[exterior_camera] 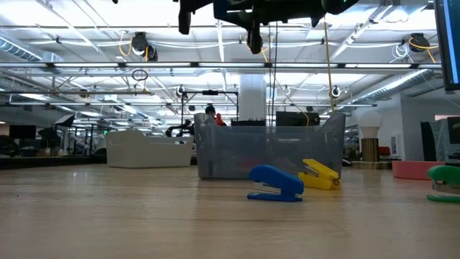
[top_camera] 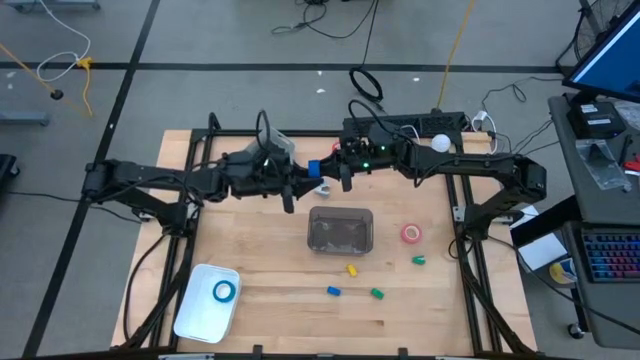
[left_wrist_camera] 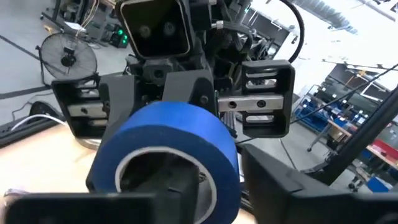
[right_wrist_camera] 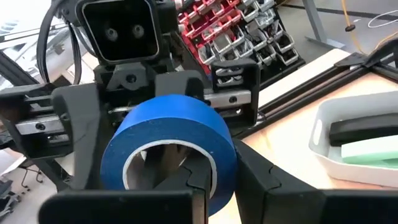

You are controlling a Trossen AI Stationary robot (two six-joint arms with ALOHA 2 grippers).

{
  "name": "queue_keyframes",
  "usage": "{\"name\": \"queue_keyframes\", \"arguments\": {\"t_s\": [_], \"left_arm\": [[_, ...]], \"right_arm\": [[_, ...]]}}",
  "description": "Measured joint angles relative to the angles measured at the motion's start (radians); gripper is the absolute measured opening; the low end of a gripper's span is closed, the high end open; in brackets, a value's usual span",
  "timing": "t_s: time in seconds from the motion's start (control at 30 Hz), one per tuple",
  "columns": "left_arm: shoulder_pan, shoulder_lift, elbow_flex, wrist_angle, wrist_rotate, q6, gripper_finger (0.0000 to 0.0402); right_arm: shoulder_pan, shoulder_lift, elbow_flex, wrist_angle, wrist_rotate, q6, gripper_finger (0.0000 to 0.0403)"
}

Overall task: Pick and place Stapler, Stapler remover, tape
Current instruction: Put the blue tape into the white bin

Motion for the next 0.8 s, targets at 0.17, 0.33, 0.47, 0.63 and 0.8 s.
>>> {"name": "queue_keyframes", "arguments": {"t_s": [0.17, 0.33, 0.47, 0.63, 0.8], "left_arm": [[0.016, -0.006, 0.0, -0.017, 0.09, 0.012, 0.0035], [0.023, -0.021, 0.001, -0.112, 0.135, 0.009, 0.0035], [0.021, -0.065, 0.001, -0.293, 0.101, 0.013, 0.0035], [0.025, -0.157, 0.001, -0.53, 0.005, -0.032, 0.0035], [-0.035, -0.225, 0.0, -0.824, -0.003, -0.287, 0.0035]], "right_arm": [[-0.01, 0.0, 0.0, 0.004, -0.013, -0.009, 0.0051], [-0.015, 0.0, 0.0, -0.037, -0.077, -0.091, 0.0101], [-0.016, -0.01, 0.0, -0.136, -0.135, -0.113, 0.0133], [-0.019, -0.007, -0.001, -0.243, -0.184, -0.134, 0.017], [-0.025, -0.009, -0.001, -0.299, -0.187, -0.15, 0.0191]]}}
